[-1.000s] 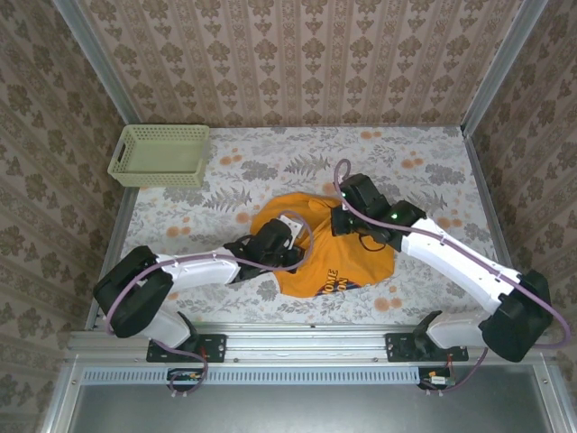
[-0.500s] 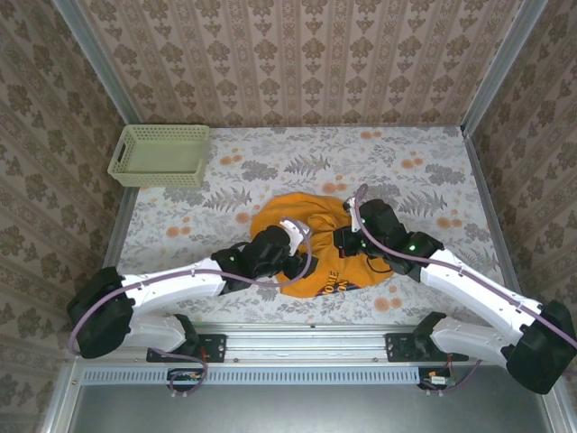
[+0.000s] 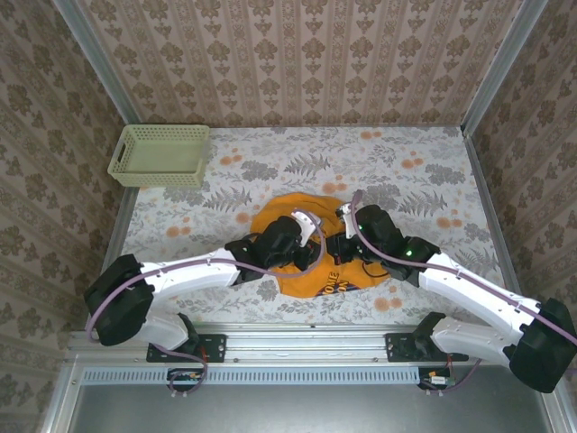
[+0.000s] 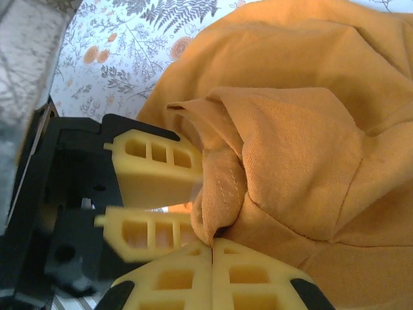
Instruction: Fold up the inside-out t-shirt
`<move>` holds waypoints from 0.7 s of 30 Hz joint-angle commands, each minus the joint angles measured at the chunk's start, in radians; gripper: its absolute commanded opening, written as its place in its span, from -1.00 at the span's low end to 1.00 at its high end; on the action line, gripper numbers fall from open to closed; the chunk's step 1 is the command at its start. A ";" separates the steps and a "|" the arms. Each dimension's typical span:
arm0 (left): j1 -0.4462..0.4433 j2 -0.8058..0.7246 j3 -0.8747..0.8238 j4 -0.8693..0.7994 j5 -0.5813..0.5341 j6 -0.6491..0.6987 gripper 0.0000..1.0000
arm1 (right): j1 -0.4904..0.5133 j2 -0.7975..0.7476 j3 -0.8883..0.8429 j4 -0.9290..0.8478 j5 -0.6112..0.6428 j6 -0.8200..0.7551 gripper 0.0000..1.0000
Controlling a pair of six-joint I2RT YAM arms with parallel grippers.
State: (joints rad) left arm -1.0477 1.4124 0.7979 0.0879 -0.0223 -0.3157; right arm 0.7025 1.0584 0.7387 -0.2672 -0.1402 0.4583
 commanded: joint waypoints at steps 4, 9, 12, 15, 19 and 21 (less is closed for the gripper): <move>0.011 0.016 0.032 0.051 0.031 -0.010 -0.99 | 0.009 -0.026 -0.037 -0.008 0.026 -0.036 -1.00; 0.009 0.008 0.004 0.078 0.048 -0.022 -1.00 | 0.008 -0.051 -0.058 -0.015 0.061 -0.026 -0.88; 0.009 -0.012 -0.025 0.090 0.051 -0.037 -1.00 | 0.008 -0.069 -0.066 -0.025 0.113 -0.005 -0.48; 0.009 -0.043 -0.062 0.099 0.055 -0.051 -1.00 | 0.002 -0.083 -0.074 -0.035 0.153 0.017 -0.27; 0.008 -0.077 -0.104 0.107 0.056 -0.065 -1.00 | -0.005 -0.080 -0.076 -0.041 0.178 0.030 -0.25; 0.009 -0.092 -0.121 0.107 0.055 -0.071 -1.00 | -0.005 -0.075 -0.077 -0.034 0.178 0.035 -0.25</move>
State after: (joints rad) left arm -1.0435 1.3598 0.6987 0.1692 0.0208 -0.3561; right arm 0.7029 0.9928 0.6758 -0.2798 -0.0051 0.4744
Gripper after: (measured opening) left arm 0.043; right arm 0.374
